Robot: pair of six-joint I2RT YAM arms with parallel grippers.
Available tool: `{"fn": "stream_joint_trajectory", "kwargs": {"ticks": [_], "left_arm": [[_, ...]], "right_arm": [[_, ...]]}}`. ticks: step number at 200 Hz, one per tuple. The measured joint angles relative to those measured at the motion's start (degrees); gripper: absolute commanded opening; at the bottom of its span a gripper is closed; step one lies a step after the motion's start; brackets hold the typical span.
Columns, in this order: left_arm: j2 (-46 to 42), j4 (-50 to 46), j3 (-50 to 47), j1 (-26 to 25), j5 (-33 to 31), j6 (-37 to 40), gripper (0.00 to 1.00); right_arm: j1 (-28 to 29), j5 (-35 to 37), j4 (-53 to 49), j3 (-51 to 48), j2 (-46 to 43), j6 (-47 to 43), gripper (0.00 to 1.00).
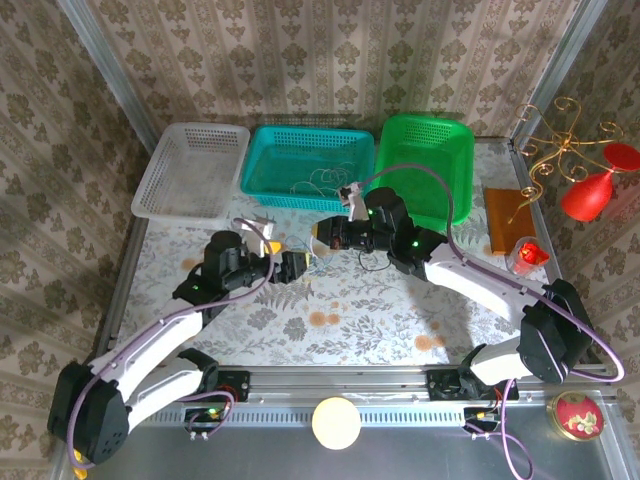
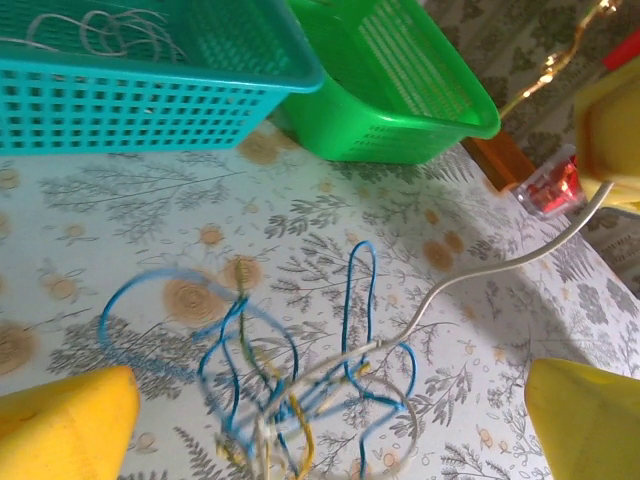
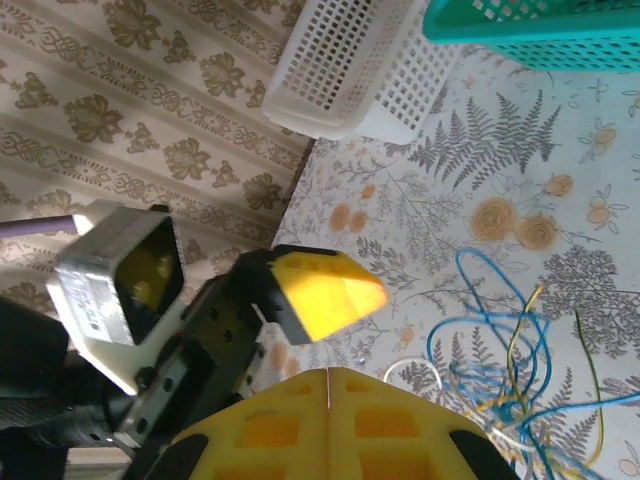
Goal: Untangle the cables
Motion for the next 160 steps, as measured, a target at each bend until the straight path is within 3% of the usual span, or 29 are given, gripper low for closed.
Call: {"fn": "stream_joint_trajectory", "kwargs": {"ticks": [36,60,110,160], "left_arm": [[5.81,5.22,0.0,-2.91,-0.13,1.84,0.91],[8.74,9.38,-0.13,-3.63,-0.7,2.62,0.69],[14.97,18.86,-4.0,-3.69,-2.47,1.44,0.36],[17.05,23.56,-9.42,-3.69,-3.15,0.85,0.34]], "right_arm": [[1.11,-0.07,0.11,0.85,0.37,0.5,0.0],[1.84,-0.46,0.11,1.68,0.87,1.36,0.0],[2.12,-1.6,0.48,5.88,0.22,4.24,0.0],[-1.03,-2.12,1.4,14.58,-4.17,6.95,0.0]]}}
